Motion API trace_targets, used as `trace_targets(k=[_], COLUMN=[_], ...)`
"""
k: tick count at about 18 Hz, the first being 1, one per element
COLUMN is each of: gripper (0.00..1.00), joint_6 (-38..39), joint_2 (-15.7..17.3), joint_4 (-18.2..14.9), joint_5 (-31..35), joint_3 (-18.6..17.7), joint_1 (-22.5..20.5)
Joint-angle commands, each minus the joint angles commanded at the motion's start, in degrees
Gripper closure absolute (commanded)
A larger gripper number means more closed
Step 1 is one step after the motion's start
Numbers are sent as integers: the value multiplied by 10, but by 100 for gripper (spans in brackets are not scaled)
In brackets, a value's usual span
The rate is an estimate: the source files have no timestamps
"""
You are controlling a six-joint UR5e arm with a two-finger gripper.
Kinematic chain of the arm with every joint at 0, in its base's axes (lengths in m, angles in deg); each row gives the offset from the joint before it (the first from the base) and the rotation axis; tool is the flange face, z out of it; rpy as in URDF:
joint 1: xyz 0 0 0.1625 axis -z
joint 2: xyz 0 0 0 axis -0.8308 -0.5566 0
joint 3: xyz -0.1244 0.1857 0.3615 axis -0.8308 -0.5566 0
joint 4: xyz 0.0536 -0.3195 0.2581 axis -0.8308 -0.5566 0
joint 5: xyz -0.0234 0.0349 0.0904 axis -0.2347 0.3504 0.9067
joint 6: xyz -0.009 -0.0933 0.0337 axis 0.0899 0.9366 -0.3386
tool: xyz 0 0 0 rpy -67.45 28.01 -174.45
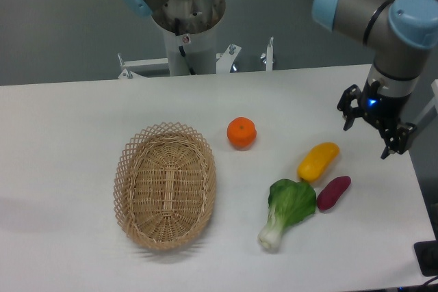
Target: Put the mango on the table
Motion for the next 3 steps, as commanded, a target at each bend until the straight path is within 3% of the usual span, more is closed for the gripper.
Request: trace_targets(k=[3], gripper=[0], joint_6=[-1], joint_2=[2], joint_4=[-1], joint_5=[0], joint_3=[0], joint_1=[-2])
